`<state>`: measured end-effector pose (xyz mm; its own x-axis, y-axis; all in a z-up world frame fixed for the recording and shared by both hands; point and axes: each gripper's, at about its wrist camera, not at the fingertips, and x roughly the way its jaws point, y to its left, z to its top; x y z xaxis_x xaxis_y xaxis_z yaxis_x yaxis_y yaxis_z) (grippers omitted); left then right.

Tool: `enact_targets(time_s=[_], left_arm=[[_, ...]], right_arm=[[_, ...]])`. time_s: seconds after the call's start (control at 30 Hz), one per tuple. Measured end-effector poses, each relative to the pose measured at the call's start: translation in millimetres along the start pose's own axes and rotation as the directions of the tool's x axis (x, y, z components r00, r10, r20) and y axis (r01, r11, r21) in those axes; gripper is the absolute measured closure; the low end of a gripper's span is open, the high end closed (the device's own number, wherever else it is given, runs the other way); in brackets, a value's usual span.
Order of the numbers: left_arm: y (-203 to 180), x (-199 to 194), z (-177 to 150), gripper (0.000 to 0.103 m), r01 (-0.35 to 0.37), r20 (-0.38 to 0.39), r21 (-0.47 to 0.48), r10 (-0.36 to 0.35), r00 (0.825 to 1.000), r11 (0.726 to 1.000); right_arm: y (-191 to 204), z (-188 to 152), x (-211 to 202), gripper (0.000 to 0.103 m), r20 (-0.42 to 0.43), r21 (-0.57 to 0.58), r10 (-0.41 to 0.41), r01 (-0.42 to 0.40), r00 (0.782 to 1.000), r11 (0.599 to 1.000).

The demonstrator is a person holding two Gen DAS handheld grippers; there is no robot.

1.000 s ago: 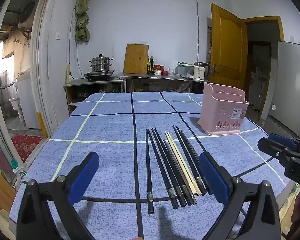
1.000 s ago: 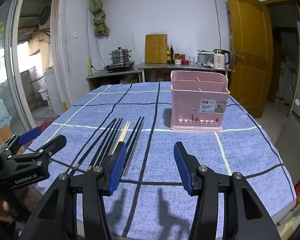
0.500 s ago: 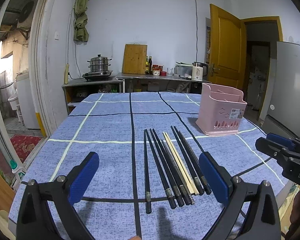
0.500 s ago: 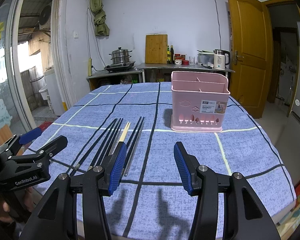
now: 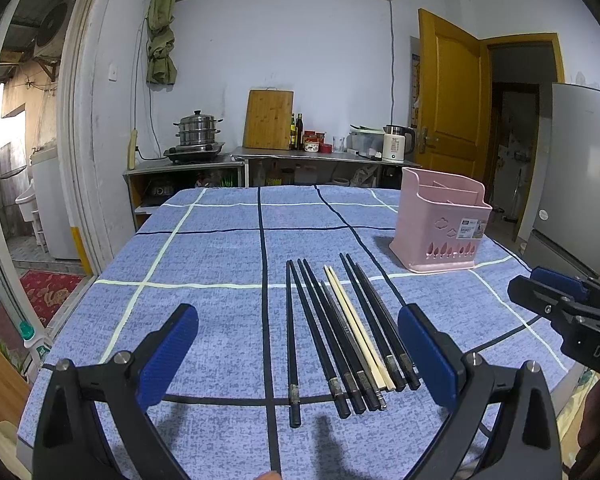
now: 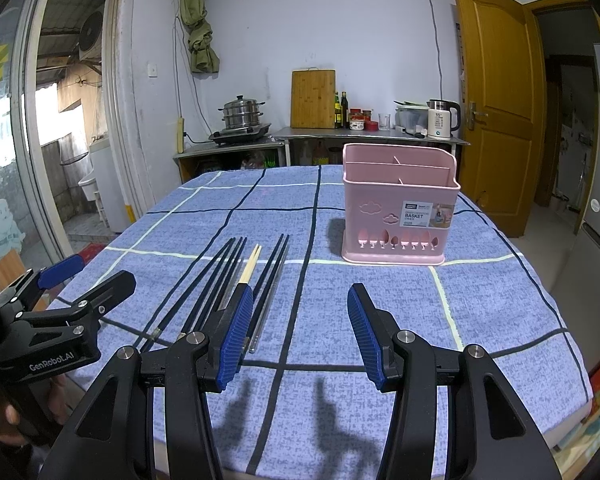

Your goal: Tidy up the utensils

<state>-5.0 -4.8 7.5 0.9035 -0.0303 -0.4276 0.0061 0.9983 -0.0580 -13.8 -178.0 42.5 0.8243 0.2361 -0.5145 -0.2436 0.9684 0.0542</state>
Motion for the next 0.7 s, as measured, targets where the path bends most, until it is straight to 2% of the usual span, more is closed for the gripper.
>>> enact_targets(time_s=[0.7], left_arm=[[-1.0,-2.0,0.7,0.001,0.003,0.002,0.002,-0.003,1.0,1.0]], right_arm=[[0.9,0.1,0.1,0.053,0.001,0.0,0.002,-0.002,1.0,1.0]])
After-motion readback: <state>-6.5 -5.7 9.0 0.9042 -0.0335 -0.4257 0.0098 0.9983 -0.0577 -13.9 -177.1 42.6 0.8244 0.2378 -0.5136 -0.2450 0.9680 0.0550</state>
